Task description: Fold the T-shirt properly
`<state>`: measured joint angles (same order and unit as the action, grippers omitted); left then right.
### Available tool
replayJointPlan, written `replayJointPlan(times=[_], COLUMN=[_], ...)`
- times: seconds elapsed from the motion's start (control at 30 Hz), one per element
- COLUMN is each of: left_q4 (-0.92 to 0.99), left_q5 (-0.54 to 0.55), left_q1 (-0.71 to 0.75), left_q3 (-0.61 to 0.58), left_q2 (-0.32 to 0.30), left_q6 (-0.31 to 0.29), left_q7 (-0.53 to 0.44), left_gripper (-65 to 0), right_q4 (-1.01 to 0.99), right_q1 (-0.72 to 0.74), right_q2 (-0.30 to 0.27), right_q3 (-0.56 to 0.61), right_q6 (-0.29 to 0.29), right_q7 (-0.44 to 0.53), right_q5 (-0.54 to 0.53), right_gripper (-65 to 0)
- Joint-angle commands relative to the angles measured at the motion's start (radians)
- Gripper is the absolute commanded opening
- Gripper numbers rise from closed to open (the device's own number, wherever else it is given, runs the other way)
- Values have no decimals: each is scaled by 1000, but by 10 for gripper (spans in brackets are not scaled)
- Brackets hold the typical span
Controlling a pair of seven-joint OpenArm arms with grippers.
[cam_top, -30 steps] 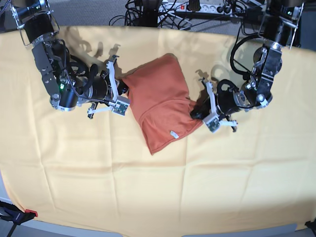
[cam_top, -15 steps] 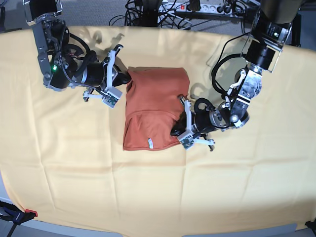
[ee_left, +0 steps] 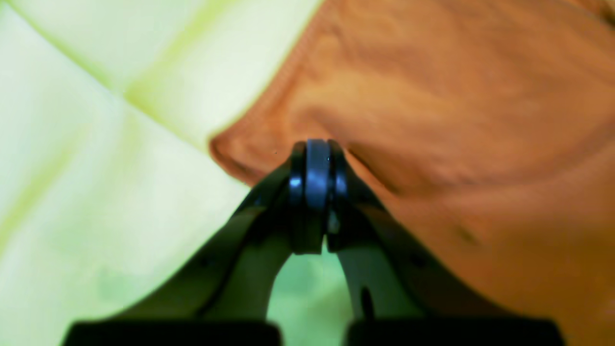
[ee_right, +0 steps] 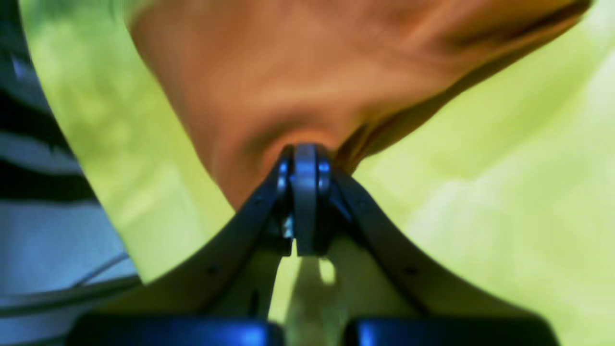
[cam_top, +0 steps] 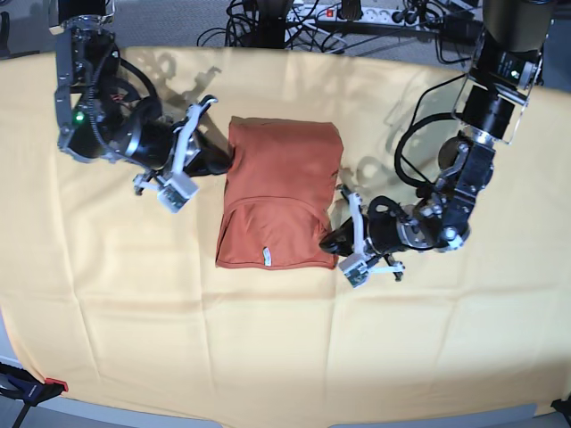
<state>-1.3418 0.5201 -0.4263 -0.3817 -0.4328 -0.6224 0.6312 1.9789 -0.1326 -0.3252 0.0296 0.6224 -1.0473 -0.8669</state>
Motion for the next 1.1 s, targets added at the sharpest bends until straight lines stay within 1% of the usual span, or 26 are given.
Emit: replayJointPlan(times=[0.0, 0.07, 0.1, 0.17, 0.27, 0.33, 0.4, 0.43, 0.47, 0.53, 0.67, 0.8, 0.93, 1.07], left_q4=[-30, -48, -56, -75, -120, -168, -225, -258, -291, -359, -529, -695, -840, -967], left_q5=[79, 238, 317, 480, 682, 805, 912, 950, 963, 963, 963, 963, 963, 963], left_q1=[-27, -14, -5, 26, 93, 145, 196, 222, 249, 319, 471, 628, 815, 995], left_q3=[36, 100, 140, 220, 333, 397, 451, 476, 498, 537, 623, 725, 854, 999], left_q2=[-14, -20, -19, -19, -19, -19, -19, -22, -27, -49, -71, -71, -68, -49], left_q6=[-26, -76, -76, -76, -76, -76, -76, -76, -76, -76, -76, -76, -76, -70], left_q7=[4, 82, 129, 226, 388, 499, 588, 621, 638, 642, 642, 642, 650, 663], left_gripper=[-650, -650, -650, -650, -650, -650, -650, -650, -650, -650, -650, -650, -650, -650], right_q4=[25, 29, 29, 29, 29, 29, 29, 31, 37, 55, 135, 253, 365, 377], right_q1=[14, 13, 13, 8, 8, 8, 8, 8, 6, -19, -127, -252, -406, -542], right_q2=[-1, -1, -1, 3, 22, 29, 26, 25, 25, 26, 26, 26, 26, 32], right_q3=[-42, -119, -156, -222, -315, -379, -436, -460, -480, -515, -570, -622, -710, -808], right_q6=[21, 66, 76, 76, 76, 76, 76, 76, 76, 76, 76, 76, 76, 76], right_q7=[26, 10, -12, -72, -209, -291, -349, -349, -349, -349, -349, -349, -349, -349], right_q5=[-60, -163, -219, -337, -489, -611, -617, -617, -617, -617, -617, -617, -617, -617], right_gripper=[-650, -650, -650, -650, -650, -650, -650, -650, -650, -650, -650, -650, -650, -650])
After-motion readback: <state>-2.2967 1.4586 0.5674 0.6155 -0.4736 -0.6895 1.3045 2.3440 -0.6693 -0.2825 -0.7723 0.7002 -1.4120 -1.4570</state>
